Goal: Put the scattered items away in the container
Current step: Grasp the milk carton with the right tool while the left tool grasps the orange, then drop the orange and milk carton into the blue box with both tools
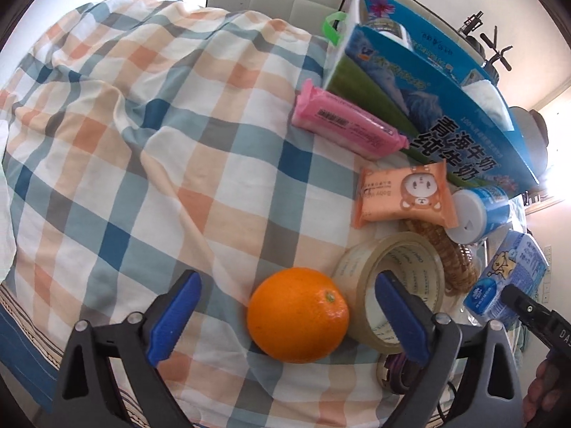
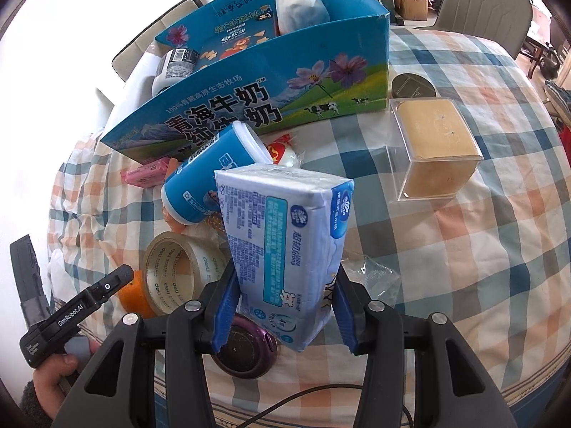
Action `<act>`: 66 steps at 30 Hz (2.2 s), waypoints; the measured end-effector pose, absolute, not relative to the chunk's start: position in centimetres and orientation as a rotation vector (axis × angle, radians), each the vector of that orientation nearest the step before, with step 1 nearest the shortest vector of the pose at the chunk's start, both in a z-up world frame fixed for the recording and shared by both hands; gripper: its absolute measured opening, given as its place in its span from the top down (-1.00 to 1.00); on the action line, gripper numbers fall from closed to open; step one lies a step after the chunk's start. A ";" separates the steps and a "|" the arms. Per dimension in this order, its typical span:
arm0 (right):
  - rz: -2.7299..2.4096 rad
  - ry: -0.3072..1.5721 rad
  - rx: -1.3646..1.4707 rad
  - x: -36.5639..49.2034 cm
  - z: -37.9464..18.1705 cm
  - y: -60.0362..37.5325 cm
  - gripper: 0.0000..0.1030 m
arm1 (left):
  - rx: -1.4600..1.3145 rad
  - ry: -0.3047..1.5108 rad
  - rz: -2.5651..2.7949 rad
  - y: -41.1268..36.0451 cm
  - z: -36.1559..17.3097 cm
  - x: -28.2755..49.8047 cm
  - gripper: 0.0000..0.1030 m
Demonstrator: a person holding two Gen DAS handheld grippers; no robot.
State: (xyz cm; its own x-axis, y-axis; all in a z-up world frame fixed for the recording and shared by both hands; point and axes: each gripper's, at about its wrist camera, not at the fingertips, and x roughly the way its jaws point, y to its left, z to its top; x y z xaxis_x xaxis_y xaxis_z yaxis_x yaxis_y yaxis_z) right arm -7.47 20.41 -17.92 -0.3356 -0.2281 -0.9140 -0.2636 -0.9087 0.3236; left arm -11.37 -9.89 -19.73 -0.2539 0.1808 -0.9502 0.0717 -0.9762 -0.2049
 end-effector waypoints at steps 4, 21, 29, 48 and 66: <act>2.482 0.639 -1.794 -7.5 -17.5 19.8 0.03 | -1.917 -0.306 2.386 -10.1 -21.3 -10.4 -0.99; 2.517 0.652 -1.726 -7.4 -15.6 20.6 0.03 | -1.863 -0.457 2.360 -9.7 -19.2 -10.6 0.02; 2.592 0.646 -1.595 -10.3 -12.3 22.7 0.03 | -1.767 -0.335 2.376 -10.2 -16.4 -15.9 0.70; 2.608 0.646 -1.638 -11.4 -12.5 21.3 0.03 | -1.838 -0.457 2.332 -10.4 -20.0 -12.7 -0.20; 2.691 0.791 -1.611 -29.4 -10.7 25.0 0.03 | -1.482 -0.419 2.407 0.0 -10.0 -38.6 -0.20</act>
State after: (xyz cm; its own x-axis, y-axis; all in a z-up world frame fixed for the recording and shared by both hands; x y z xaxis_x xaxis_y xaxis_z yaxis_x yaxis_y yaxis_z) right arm -29.38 24.96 -10.72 -0.5005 -0.3207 -0.8042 -0.1655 -0.8763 0.4525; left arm -38.55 -0.01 -10.03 -0.4328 0.3849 -0.8152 -0.0867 -0.9178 -0.3873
